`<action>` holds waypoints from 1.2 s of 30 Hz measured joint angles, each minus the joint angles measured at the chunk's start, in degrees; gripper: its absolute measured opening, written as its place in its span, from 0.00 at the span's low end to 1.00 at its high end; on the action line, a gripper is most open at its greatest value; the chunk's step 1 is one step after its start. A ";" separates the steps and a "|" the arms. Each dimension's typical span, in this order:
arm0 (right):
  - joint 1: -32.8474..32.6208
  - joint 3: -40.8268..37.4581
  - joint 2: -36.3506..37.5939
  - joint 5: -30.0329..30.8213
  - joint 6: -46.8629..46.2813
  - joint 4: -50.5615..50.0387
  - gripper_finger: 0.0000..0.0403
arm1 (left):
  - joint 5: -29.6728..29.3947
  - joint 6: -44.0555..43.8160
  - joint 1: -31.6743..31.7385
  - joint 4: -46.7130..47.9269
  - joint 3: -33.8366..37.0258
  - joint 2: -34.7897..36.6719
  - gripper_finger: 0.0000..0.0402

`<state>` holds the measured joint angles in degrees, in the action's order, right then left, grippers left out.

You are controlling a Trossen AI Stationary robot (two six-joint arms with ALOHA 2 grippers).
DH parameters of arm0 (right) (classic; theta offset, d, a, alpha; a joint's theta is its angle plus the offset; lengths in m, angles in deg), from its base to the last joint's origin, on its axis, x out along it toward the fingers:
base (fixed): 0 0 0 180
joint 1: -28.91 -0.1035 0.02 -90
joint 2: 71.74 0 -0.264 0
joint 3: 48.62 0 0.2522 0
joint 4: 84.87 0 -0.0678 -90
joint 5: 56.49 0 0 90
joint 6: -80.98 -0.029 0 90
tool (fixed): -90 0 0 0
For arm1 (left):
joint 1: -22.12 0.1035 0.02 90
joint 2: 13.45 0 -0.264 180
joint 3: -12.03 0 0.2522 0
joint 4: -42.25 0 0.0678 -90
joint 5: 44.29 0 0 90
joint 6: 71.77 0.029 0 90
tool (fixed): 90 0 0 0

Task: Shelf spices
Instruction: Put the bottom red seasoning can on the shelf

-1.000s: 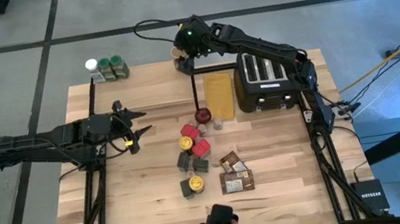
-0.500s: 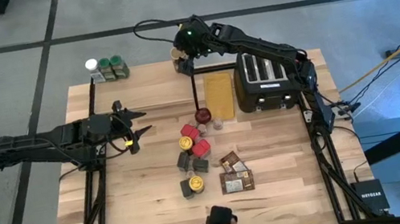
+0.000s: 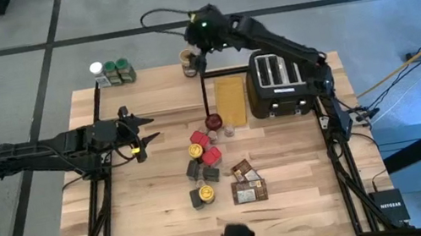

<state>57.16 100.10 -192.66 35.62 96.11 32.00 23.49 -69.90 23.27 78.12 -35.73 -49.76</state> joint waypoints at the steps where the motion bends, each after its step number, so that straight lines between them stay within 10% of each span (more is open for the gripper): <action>1: -0.53 -0.03 1.26 0.47 0.31 -0.64 0.85 | 0.00 -0.19 0.00 -0.02 0.00 0.00 0.56; 17: -20.14 -5.66 6.53 -2.79 -1.73 -17.76 0.85 | 0.00 -0.40 0.00 -0.31 0.00 0.02 0.56; 36: -27.54 -40.19 6.32 -8.26 -4.13 2.14 0.85 | 0.00 -1.20 0.00 0.21 0.00 0.02 0.56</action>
<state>29.62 59.91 -186.33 27.36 91.98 34.14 23.49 -71.10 23.27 78.32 -35.73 -49.74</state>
